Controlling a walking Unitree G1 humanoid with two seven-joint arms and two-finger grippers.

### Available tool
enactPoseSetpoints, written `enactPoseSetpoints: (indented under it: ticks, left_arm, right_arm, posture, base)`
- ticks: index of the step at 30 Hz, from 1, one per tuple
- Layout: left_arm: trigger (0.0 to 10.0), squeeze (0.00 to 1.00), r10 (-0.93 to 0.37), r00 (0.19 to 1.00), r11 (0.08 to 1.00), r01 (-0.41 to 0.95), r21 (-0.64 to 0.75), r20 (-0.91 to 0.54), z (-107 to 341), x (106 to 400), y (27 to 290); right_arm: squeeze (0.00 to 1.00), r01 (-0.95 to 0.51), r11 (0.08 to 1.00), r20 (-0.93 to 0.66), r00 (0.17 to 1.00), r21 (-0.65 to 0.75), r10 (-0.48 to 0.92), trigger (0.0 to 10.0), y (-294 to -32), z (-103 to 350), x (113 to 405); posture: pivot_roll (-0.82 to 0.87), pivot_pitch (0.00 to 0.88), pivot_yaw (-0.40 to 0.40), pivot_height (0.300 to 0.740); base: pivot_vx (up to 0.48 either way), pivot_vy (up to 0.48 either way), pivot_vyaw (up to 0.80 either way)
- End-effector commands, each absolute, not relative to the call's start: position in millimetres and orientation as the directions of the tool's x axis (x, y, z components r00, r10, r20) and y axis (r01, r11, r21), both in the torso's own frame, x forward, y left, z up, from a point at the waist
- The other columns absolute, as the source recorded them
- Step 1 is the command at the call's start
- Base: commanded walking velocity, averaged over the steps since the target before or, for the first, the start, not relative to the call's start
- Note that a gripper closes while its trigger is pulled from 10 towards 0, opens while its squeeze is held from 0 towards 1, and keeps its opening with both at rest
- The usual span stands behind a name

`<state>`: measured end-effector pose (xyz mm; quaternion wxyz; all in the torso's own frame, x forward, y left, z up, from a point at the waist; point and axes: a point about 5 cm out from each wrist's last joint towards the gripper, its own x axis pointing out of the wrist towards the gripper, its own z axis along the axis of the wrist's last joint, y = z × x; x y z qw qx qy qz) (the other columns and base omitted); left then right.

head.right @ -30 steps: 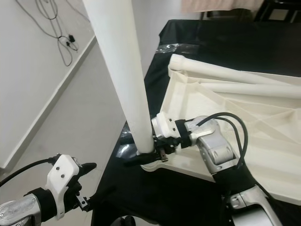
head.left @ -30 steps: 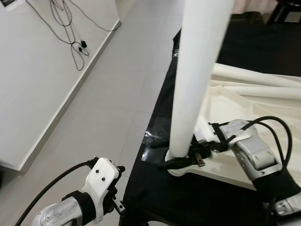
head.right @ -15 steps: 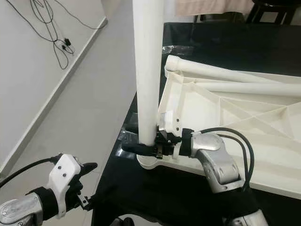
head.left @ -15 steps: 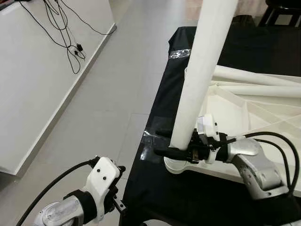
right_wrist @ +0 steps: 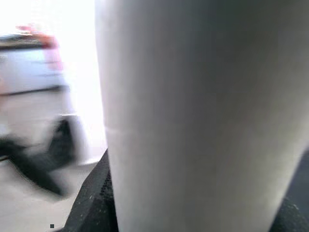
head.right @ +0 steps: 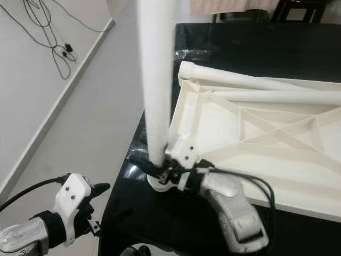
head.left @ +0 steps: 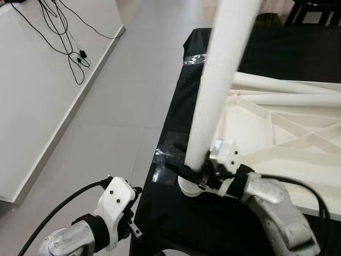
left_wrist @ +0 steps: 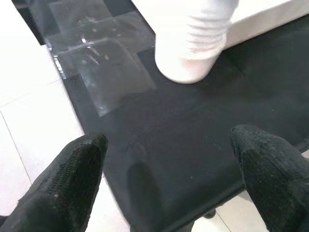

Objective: Building children table

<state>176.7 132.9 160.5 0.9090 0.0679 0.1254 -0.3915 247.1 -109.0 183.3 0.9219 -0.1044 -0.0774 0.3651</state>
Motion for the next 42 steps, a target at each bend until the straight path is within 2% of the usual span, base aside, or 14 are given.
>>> enactPoseSetpoints:
  ticks: [1,3,9,14,15,16,18,22,27,34,36,39,42]
  left_arm:
    - [10.0,0.00,-0.677,0.668,0.694,0.719,0.036,-0.309,157,177,139]
    - [10.0,0.00,-0.676,0.670,0.695,0.718,0.039,-0.307,157,178,139]
    - [10.0,0.00,-0.677,0.670,0.693,0.720,0.040,-0.306,157,179,138]
    - [10.0,0.00,-0.676,0.674,0.695,0.718,0.048,-0.299,158,181,138]
    - [10.0,0.00,-0.673,0.677,0.697,0.715,0.051,-0.298,159,181,139]
    - [10.0,0.00,-0.673,0.677,0.697,0.715,0.051,-0.298,159,181,139]
    - [10.0,0.00,-0.673,0.677,0.697,0.715,0.052,-0.299,158,181,140]
    - [10.0,0.00,-0.675,0.675,0.695,0.717,0.052,-0.299,158,180,139]
    - [10.0,0.00,-0.675,0.674,0.693,0.718,0.055,-0.299,158,181,139]
    - [10.0,0.00,-0.678,0.672,0.690,0.722,0.057,-0.298,159,182,139]
    - [10.0,0.00,-0.680,0.670,0.688,0.724,0.057,-0.298,158,183,138]
    - [10.0,0.00,-0.681,0.669,0.687,0.724,0.058,-0.298,158,183,138]
    - [10.0,0.00,-0.682,0.669,0.687,0.725,0.057,-0.297,158,183,138]
  right_arm:
    - [0.00,-0.472,0.819,-0.046,0.873,-0.325,0.485,10.0,-134,163,253]
    - [0.00,-0.455,0.807,-0.039,0.878,-0.378,0.477,10.0,-131,163,247]
    - [0.00,-0.450,0.806,-0.058,0.883,-0.383,0.465,10.0,-129,160,247]
    - [0.00,-0.403,0.865,-0.089,0.914,-0.299,0.395,10.0,-129,157,254]
    - [0.00,-0.361,0.907,-0.095,0.933,-0.219,0.348,10.0,-129,156,256]
    - [0.00,-0.361,0.907,-0.095,0.933,-0.219,0.348,10.0,-129,156,256]
    - [0.00,-0.296,0.948,-0.110,0.953,-0.115,0.284,10.0,-134,154,260]
    - [0.00,-0.246,0.968,-0.122,0.963,-0.041,0.239,10.0,-139,152,261]
    - [0.00,-0.224,0.975,-0.121,0.968,-0.015,0.220,10.0,-141,151,260]
    - [0.00,-0.249,0.968,-0.075,0.966,-0.032,0.246,10.0,-141,153,255]
    - [0.00,-0.317,0.945,0.004,0.948,-0.078,0.318,10.0,-139,160,253]
    - [0.00,-0.346,0.932,0.037,0.935,-0.108,0.352,10.0,-138,163,252]
    - [0.00,-0.448,0.880,0.063,0.885,-0.157,0.461,10.0,-135,163,250]
  posture:
    - [0.03,0.216,0.092,0.740]
    - [0.03,0.212,0.096,0.740]
    - [0.03,0.205,0.098,0.740]
    - [0.04,0.196,0.091,0.740]
    - [0.04,0.194,0.091,0.740]
    - [0.04,0.194,0.091,0.740]
    - [0.04,0.188,0.092,0.740]
    - [0.03,0.186,0.092,0.740]
    - [0.03,0.184,0.094,0.740]
    - [0.03,0.184,0.101,0.740]
    - [0.03,0.186,0.103,0.740]
    - [0.03,0.187,0.105,0.740]
    - [0.03,0.187,0.105,0.740]
  base:
    - [0.000,0.000,0.00]
    - [0.000,0.000,0.00]
    - [0.000,0.000,0.00]
    - [0.000,0.000,0.00]
    - [0.000,0.000,0.00]
    - [0.000,0.000,0.00]
    - [0.000,0.000,0.00]
    - [0.000,0.000,0.00]
    - [0.000,0.000,0.00]
    - [0.000,0.000,0.00]
    - [0.000,0.000,0.00]
    - [0.000,0.000,0.00]
    - [0.000,0.000,0.00]
